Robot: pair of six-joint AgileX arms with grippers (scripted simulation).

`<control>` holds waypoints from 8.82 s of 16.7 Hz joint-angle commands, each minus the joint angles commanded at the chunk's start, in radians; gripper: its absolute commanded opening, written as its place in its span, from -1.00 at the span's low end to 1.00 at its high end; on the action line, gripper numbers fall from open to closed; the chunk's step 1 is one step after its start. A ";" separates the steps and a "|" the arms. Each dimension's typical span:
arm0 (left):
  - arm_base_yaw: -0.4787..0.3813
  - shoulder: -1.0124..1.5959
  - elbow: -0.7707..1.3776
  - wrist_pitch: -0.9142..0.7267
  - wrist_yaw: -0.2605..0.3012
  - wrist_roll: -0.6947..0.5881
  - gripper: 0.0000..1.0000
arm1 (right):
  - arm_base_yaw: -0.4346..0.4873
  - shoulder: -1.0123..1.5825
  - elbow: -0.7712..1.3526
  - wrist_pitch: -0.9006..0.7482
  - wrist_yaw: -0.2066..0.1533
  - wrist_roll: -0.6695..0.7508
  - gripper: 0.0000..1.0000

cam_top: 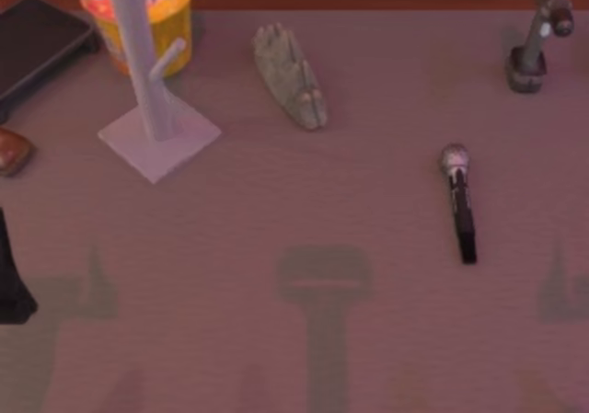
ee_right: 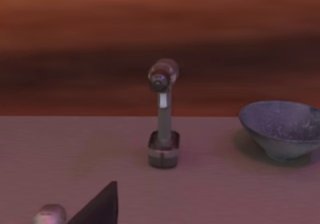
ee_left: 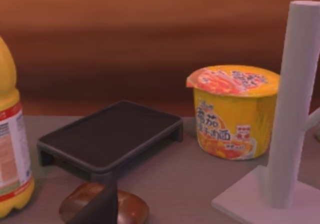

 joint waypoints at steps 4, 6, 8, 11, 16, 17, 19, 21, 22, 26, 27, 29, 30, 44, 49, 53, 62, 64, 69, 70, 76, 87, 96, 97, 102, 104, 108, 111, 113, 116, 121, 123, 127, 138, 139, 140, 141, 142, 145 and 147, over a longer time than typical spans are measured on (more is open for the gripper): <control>0.000 0.000 0.000 0.000 0.000 0.000 1.00 | 0.009 0.030 0.030 -0.020 0.000 0.009 1.00; 0.000 0.000 0.000 0.000 0.000 0.000 1.00 | 0.027 0.102 0.102 -0.065 0.002 0.028 1.00; 0.000 0.000 0.000 0.000 0.000 0.000 1.00 | 0.052 0.218 0.207 -0.132 0.006 0.056 1.00; 0.000 0.000 0.000 0.000 0.000 0.000 1.00 | 0.099 0.470 0.407 -0.262 0.014 0.110 1.00; 0.000 0.000 0.000 0.000 0.000 0.000 1.00 | 0.193 1.019 0.786 -0.526 0.031 0.211 1.00; 0.000 0.000 0.000 0.000 0.000 0.000 1.00 | 0.212 1.130 0.861 -0.580 0.034 0.231 1.00; 0.000 0.000 0.000 0.000 0.000 0.000 1.00 | 0.250 1.337 1.009 -0.685 0.039 0.271 1.00; 0.000 0.000 0.000 0.000 0.000 0.000 1.00 | 0.286 1.520 1.148 -0.782 0.043 0.308 1.00; 0.000 0.000 0.000 0.000 0.000 0.000 1.00 | 0.303 1.603 1.214 -0.826 0.045 0.326 1.00; 0.000 0.000 0.000 0.000 0.000 0.000 1.00 | 0.358 1.882 1.442 -0.967 0.052 0.385 1.00; 0.000 0.000 0.000 0.000 0.000 0.000 1.00 | 0.369 1.936 1.486 -0.993 0.053 0.396 1.00; 0.000 0.000 0.000 0.000 0.000 0.000 1.00 | 0.385 2.014 1.553 -1.030 0.055 0.413 1.00; 0.000 0.000 0.000 0.000 0.000 0.000 1.00 | 0.390 2.037 1.575 -1.042 0.056 0.418 1.00; 0.000 0.000 0.000 0.000 0.000 0.000 1.00 | 0.384 2.172 1.471 -0.801 0.057 0.414 1.00; 0.000 0.000 0.000 0.000 0.000 0.000 1.00 | 0.382 2.218 1.430 -0.723 0.058 0.412 1.00; 0.000 0.000 0.000 0.000 0.000 0.000 1.00 | 0.382 2.218 1.430 -0.723 0.058 0.412 0.70; 0.000 0.000 0.000 0.000 0.000 0.000 1.00 | 0.382 2.218 1.430 -0.723 0.058 0.412 -0.66; 0.000 0.000 0.000 0.000 0.000 0.000 1.00 | 0.382 2.218 1.430 -0.723 0.058 0.412 -0.96; 0.000 0.000 0.000 0.000 0.000 0.000 1.00 | 0.382 2.218 1.430 -0.723 0.058 0.412 -1.00; 0.000 0.000 0.000 0.000 0.000 0.000 1.00 | 0.382 2.218 1.430 -0.723 0.058 0.412 -1.00; 0.000 0.000 0.000 0.000 0.000 0.000 1.00 | 0.388 2.162 1.447 -0.705 0.045 0.404 -1.00; 0.000 0.000 0.000 0.000 0.000 0.000 1.00 | 0.387 2.023 1.234 0.059 -0.174 0.217 -1.00; 0.000 0.000 0.000 0.000 0.000 0.000 1.00 | 0.380 1.831 1.022 0.744 -0.366 0.039 -1.00; 0.000 0.000 0.000 0.000 0.000 0.000 1.00 | 0.379 1.815 1.011 0.775 -0.377 0.028 -1.00; 0.000 0.000 0.000 0.000 0.000 0.000 1.00 | 0.379 1.799 1.002 0.803 -0.387 0.017 -1.00; 0.000 0.000 0.000 0.000 0.000 0.000 1.00 | 0.386 1.799 1.004 0.801 -0.382 0.020 -1.00; 0.000 0.000 0.000 0.000 0.000 0.000 1.00 | 0.475 1.697 0.930 0.796 -0.293 0.025 -1.00; 0.000 0.000 0.000 0.000 0.000 0.000 1.00 | 0.577 1.585 0.851 0.790 -0.201 0.032 -1.00; 0.000 0.000 0.000 0.000 0.000 0.000 1.00 | 0.621 1.540 0.818 0.789 -0.160 0.034 -1.00; 0.000 0.000 0.000 0.000 0.000 0.000 1.00 | 0.628 1.533 0.812 0.790 -0.153 0.034 -1.00; 0.000 0.000 0.000 0.000 0.000 0.000 1.00 | 0.628 1.533 0.812 0.790 -0.153 0.034 -1.00; 0.000 0.000 0.000 0.000 0.000 0.000 1.00 | 0.628 1.533 0.812 0.790 -0.153 0.034 -1.00; -0.051 0.068 0.052 0.032 0.017 0.003 1.00 | 0.628 1.533 0.812 0.790 -0.153 0.034 -1.00; -0.450 0.817 0.518 0.317 0.114 0.043 1.00 | 0.628 1.533 0.812 0.790 -0.153 0.034 -1.00; -0.484 0.883 0.557 0.340 0.122 0.046 1.00 | 0.628 1.533 0.812 0.790 -0.153 0.034 -1.00; -0.514 0.941 0.591 0.361 0.130 0.048 1.00 | 0.628 1.533 0.812 0.790 -0.153 0.034 -1.00; -0.540 0.991 0.621 0.380 0.137 0.050 1.00 | 0.628 1.533 0.812 0.790 -0.153 0.034 -1.00; -0.563 1.033 0.646 0.395 0.143 0.052 1.00 | 0.628 1.533 0.812 0.790 -0.153 0.034 -1.00; -0.597 1.094 0.684 0.419 0.153 0.054 1.00 | 0.628 1.533 0.812 0.790 -0.153 0.034 -1.00; -0.598 1.095 0.685 0.419 0.153 0.054 1.00 | 0.628 1.533 0.812 0.790 -0.153 0.034 -1.00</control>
